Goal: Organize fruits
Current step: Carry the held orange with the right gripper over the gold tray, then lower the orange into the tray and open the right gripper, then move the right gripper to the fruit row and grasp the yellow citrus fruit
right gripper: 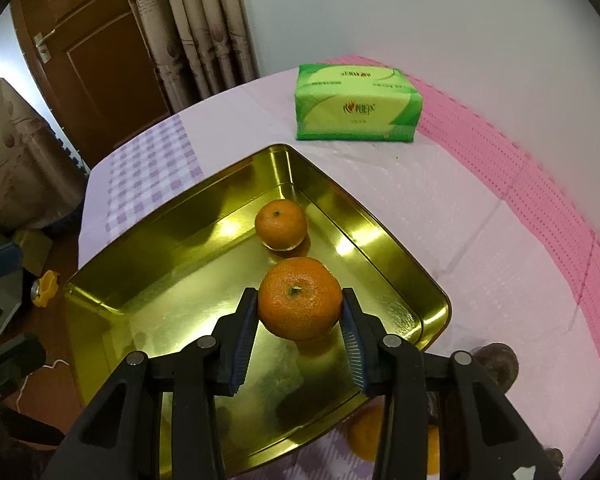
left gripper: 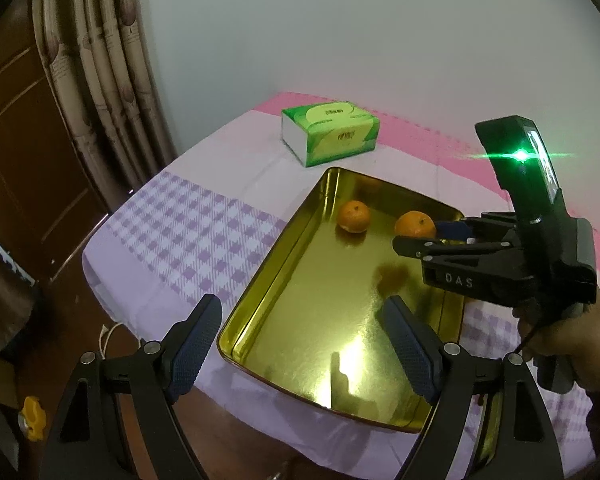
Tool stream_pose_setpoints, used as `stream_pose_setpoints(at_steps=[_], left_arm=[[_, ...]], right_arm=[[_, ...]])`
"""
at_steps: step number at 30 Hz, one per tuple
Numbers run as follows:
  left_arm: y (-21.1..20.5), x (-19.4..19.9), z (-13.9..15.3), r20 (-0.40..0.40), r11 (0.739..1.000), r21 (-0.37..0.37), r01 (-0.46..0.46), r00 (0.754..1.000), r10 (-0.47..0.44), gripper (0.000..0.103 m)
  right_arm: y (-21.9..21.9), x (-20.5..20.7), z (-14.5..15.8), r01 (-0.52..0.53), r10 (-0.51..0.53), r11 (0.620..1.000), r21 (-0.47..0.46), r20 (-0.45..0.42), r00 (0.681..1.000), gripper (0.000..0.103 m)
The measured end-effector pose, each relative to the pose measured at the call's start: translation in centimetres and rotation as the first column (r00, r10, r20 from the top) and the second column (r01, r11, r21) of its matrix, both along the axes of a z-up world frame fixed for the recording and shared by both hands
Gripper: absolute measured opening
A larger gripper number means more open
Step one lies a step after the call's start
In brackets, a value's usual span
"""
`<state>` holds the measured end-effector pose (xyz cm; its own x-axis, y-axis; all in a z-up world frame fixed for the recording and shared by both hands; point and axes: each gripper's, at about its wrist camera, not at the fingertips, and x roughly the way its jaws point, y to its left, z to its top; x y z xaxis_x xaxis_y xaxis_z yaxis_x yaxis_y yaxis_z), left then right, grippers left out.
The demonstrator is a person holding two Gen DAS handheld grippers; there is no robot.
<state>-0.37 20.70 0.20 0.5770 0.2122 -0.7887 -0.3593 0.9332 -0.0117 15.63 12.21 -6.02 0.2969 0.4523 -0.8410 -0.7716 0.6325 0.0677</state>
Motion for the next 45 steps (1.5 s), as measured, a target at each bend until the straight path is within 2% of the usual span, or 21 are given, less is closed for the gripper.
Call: stream_pose_setpoints(at_steps=[23, 29, 33, 38, 42, 45], left_arm=[[0.1, 0.7, -1.2, -0.059, 1.000, 0.003, -0.022, 0.998, 0.022, 0.083], [0.1, 0.8, -1.5, -0.067, 1.000, 0.008, -0.026, 0.997, 0.026, 0.084], [-0.2, 0.9, -1.5, -0.071, 1.000, 0.018, -0.022, 0.997, 0.024, 0.084], [-0.7, 0.8, -1.4, -0.066, 0.999, 0.043, -0.013, 0.998, 0.016, 0.085], [-1.0, 0.6, -1.2, -0.055, 0.998, 0.055, -0.012, 0.998, 0.015, 0.086], [-1.4, 0.4, -0.9, -0.043, 0.998, 0.062, -0.005, 0.999, 0.008, 0.087]], right_arm=[[0.7, 1.5, -1.5, 0.050, -0.050, 0.999, 0.005, -0.026, 0.998, 0.039], [-0.7, 1.2, 1.0, 0.090, -0.089, 0.990, 0.106, -0.016, 0.996, 0.045], [-2.1, 0.0, 3.7, 0.095, -0.102, 0.981, 0.169, 0.029, 0.994, 0.053], [-5.1, -1.9, 5.7, 0.128, -0.147, 0.969, 0.212, 0.073, 0.987, 0.059], [-9.6, -4.0, 6.0, 0.194, -0.223, 0.952, 0.235, 0.104, 0.969, 0.060], [-14.3, -5.4, 5.2, 0.270, -0.296, 0.935, 0.230, 0.090, 0.951, 0.060]])
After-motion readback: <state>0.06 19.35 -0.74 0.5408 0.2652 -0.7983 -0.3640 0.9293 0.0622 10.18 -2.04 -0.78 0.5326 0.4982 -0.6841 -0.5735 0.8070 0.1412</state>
